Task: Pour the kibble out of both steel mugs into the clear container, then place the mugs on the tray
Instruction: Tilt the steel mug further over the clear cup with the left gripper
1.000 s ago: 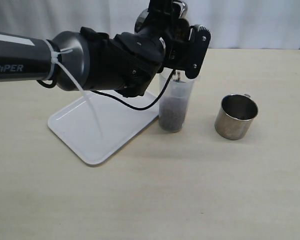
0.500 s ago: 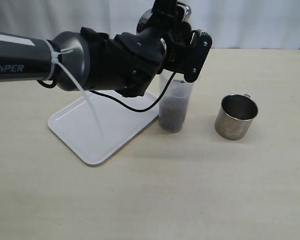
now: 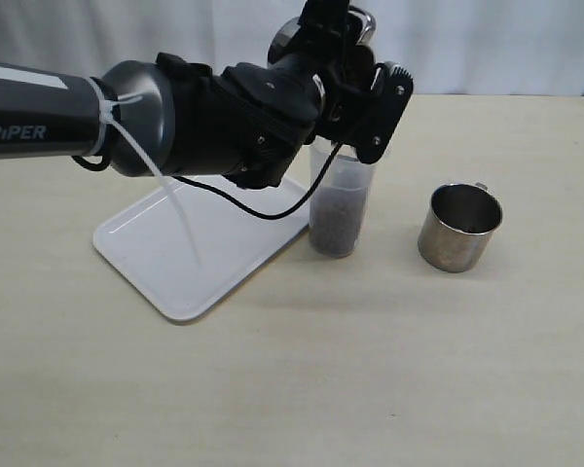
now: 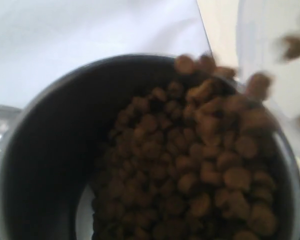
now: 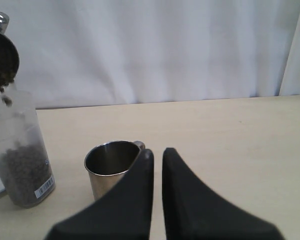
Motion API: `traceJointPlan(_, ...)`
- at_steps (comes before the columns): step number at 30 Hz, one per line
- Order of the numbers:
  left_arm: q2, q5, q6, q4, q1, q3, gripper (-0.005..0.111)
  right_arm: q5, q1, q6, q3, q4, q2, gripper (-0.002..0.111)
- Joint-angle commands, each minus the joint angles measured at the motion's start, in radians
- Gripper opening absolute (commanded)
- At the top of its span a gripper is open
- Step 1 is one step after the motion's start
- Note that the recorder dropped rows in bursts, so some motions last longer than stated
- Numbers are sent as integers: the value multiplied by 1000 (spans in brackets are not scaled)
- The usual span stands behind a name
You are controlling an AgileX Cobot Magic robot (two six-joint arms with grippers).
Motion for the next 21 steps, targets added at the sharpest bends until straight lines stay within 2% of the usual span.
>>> traceJointPlan(1, -7, 34, 7, 19, -9, -13, 0, 1, 3, -6, 4, 2, -3, 5)
traceJointPlan(21, -7, 51, 40, 19, -9, -13, 0, 1, 3, -6, 4, 2, -3, 5)
